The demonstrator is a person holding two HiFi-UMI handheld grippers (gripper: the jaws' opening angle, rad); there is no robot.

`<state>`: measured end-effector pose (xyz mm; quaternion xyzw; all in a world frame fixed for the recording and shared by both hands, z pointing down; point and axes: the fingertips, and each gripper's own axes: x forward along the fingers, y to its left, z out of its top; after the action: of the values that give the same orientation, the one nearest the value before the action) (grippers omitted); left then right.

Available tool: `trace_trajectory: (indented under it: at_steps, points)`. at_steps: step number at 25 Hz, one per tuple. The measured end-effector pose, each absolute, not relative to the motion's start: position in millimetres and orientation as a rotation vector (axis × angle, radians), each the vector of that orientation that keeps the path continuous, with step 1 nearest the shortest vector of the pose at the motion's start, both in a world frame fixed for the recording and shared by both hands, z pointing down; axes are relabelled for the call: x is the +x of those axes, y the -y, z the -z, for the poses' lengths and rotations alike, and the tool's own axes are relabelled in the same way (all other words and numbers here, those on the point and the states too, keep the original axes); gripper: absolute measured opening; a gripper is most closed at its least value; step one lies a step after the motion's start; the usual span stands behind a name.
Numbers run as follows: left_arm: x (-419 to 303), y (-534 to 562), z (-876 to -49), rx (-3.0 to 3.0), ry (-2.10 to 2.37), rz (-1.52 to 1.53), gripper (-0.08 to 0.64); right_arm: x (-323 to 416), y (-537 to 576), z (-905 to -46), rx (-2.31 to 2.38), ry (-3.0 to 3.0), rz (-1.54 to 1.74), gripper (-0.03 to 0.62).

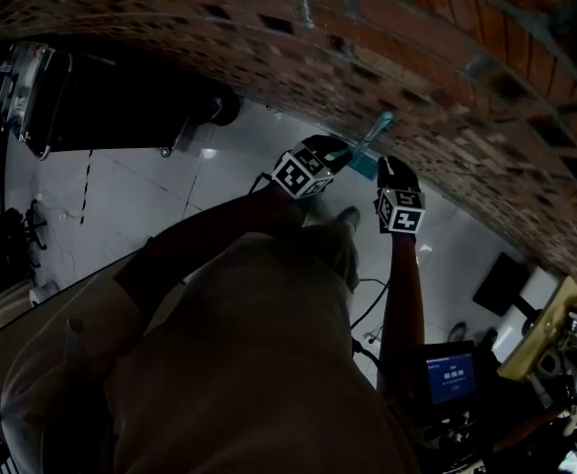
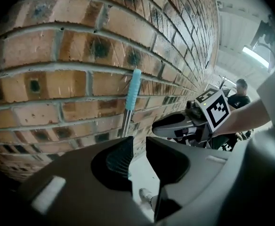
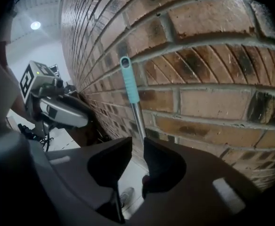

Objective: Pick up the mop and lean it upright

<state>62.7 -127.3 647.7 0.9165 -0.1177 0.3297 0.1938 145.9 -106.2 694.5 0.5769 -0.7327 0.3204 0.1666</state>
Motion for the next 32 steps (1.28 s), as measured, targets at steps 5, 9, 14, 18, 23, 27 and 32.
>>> trace_trajectory:
  at_steps: [5,9,14,18,23,27,32]
  points:
    - [73,135,-679,2.552,0.316,-0.964,0.11,141,113,-728,1.605,2.054,-0.918,0.072]
    - [84,141,-699,2.539,0.329,-1.005,0.123,138,116,-749,1.585,2.041,-0.916,0.072]
    - [96,153,-722,2.497,0.378,-1.004,0.132,133,124,-763,1.58,2.037,-0.913,0.074]
    - [99,157,-739,2.499,0.379,-1.069,0.138,132,129,-782,1.562,2.025,-0.917,0.087]
    - [92,157,-746,2.487,0.381,-1.088,0.138,131,141,-801,1.579,1.985,-0.906,0.087]
    - [91,158,-751,2.487,0.382,-1.096,0.138,129,151,-822,1.573,1.979,-0.929,0.097]
    - [87,160,-754,2.481,0.382,-1.112,0.138,129,159,-848,1.537,1.956,-0.915,0.101]
